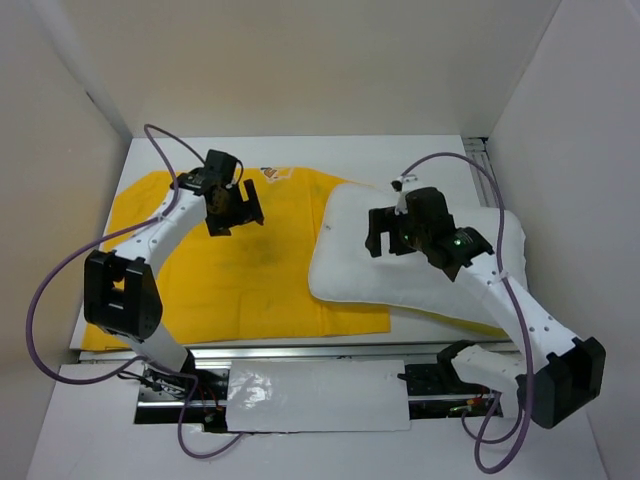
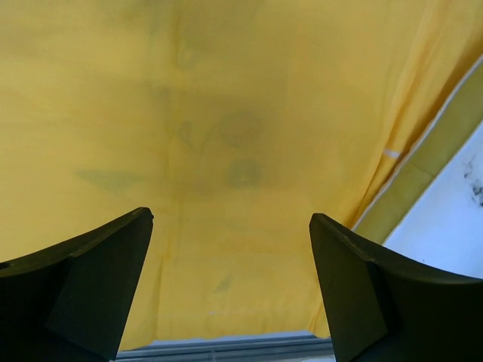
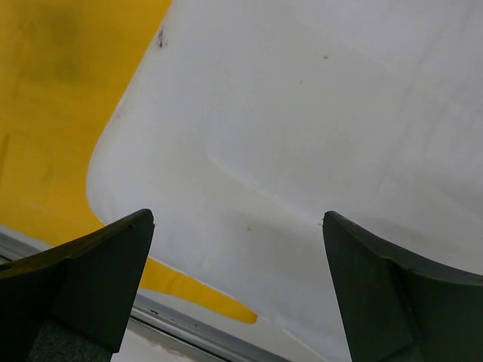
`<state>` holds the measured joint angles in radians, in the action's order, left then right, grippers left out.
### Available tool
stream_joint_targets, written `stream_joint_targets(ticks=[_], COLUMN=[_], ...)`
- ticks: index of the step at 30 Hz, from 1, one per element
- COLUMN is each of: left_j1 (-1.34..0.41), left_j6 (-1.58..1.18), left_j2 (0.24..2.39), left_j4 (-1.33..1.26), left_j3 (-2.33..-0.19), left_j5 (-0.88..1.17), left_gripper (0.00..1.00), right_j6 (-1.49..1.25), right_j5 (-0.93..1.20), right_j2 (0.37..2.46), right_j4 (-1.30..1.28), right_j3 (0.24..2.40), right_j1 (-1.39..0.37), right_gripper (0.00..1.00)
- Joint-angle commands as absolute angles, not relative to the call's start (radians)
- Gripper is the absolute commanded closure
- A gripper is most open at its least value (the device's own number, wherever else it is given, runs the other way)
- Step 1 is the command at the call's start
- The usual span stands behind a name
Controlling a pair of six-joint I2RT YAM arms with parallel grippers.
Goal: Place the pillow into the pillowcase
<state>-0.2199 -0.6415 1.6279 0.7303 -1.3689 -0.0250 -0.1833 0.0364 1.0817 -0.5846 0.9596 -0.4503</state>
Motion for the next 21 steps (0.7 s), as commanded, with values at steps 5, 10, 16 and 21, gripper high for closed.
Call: stream_joint_targets(ticks=[5,10,16,21], left_j1=[-0.333,-0.333,-0.314,-0.295], left_j6=[-0.703,-0.713,-0.713,-0.692], left_j2=[1.560,1.506,1.439,1.407], left_j4=[0.718,0.718,0.718,0.729], left_j3=[-1.302,-1.249,-1.177,-1.166], left_j5=[-0.077,-0.087,-0.110,-0.110], left_gripper=[0.02,0.02,0.02,0.02], right_j6=[-0.443,-0.583,-0.695,-0.695], right_j5=[-0.139,-0.418,-0.440,-0.399], right_j2=[1.334,1.639,1.839,1.905], right_j4=[-0.600,-0.699,-0.680,-0.608], right_j3=[1.185,1.365,1.372,1.322], right_j1=[-0.599,-0.733,-0.753,-0.753], right_gripper=[0.00,0.00,0.00,0.20])
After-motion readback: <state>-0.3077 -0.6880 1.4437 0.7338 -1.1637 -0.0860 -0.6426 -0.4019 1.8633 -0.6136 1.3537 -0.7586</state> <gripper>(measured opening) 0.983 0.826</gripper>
